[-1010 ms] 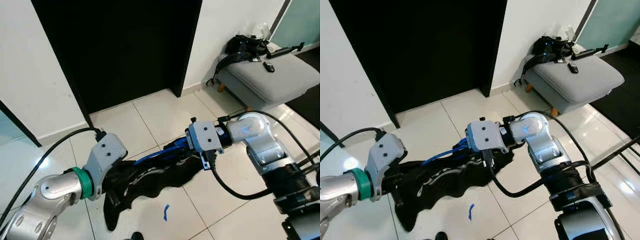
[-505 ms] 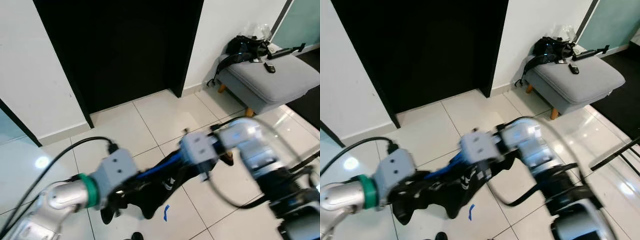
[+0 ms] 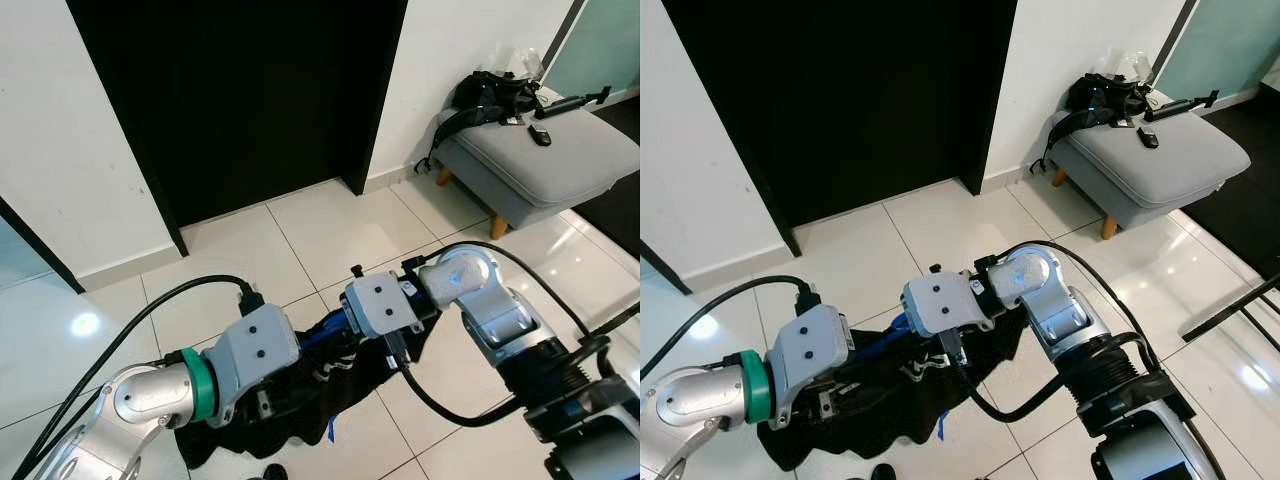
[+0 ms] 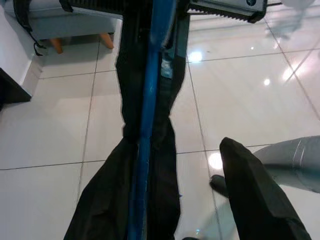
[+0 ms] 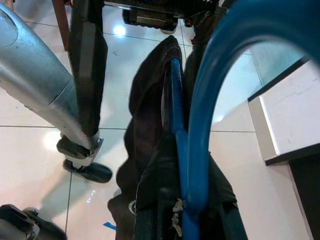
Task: Hang hanger
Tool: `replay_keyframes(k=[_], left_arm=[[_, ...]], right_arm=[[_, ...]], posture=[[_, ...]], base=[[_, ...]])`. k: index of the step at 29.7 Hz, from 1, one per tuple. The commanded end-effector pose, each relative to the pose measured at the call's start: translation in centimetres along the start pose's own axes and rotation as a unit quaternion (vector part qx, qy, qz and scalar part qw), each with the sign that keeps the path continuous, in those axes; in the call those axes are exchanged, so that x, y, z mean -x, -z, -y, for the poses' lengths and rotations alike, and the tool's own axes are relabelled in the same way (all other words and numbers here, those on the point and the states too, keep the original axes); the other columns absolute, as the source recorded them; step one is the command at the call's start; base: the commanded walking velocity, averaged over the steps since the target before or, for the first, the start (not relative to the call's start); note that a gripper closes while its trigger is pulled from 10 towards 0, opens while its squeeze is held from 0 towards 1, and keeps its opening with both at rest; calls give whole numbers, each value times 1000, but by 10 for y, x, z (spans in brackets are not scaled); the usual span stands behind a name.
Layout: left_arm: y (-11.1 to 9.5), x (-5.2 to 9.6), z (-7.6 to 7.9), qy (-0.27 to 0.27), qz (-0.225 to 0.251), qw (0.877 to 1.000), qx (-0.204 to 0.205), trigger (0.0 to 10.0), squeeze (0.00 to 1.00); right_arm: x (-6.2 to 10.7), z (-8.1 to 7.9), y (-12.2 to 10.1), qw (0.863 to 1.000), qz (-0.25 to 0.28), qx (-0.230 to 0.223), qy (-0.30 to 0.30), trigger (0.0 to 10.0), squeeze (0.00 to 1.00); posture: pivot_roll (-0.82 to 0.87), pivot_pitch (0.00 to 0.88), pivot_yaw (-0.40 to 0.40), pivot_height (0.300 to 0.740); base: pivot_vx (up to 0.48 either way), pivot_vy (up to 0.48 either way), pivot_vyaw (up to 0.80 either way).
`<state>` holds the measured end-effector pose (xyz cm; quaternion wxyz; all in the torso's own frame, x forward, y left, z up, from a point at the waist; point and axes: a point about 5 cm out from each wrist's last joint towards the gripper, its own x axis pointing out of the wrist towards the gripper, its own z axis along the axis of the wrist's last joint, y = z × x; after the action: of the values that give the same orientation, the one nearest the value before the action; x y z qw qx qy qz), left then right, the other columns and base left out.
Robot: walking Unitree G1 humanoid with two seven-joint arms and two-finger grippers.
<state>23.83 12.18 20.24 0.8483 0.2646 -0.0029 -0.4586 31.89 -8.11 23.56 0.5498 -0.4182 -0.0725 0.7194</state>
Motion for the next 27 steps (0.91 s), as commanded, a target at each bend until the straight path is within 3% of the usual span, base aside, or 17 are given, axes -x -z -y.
replay_keyframes(k=[1, 6, 11, 13, 15, 27], left_arm=[[-6, 5, 0, -4, 17, 1000, -17, 10000, 0], [-2, 16, -9, -15, -3, 1000, -23, 10000, 0], [5, 24, -12, -14, -18, 1000, 6, 10000, 0], [15, 33, -8, 6, -35, 999, 37, 10000, 0], [25, 42, -5, 22, -60, 997, 41, 10000, 0], [38, 55, -5, 25, -84, 994, 63, 10000, 0]], right_arm=[[-9, -3, -3, 1000, 8, 10, -21, 10000, 0], [-9, -4, -3, 1000, 9, 8, -23, 10000, 0], [-10, -4, -3, 1000, 10, 8, -24, 10000, 0], [-10, -4, -3, 1000, 10, 8, -25, 10000, 0], [-9, -4, -3, 1000, 9, 9, -25, 10000, 0], [-8, -5, -2, 1000, 7, 8, -26, 10000, 0]], posture=[[-14, 235, 58, 740], [-9, 234, 58, 740], [-6, 232, 58, 740], [-7, 230, 57, 740], [-7, 230, 57, 740], [-5, 226, 57, 740]], base=[[0, 0, 0], [0, 0, 0], [0, 0, 0], [0, 0, 0], [0, 0, 0], [0, 0, 0]])
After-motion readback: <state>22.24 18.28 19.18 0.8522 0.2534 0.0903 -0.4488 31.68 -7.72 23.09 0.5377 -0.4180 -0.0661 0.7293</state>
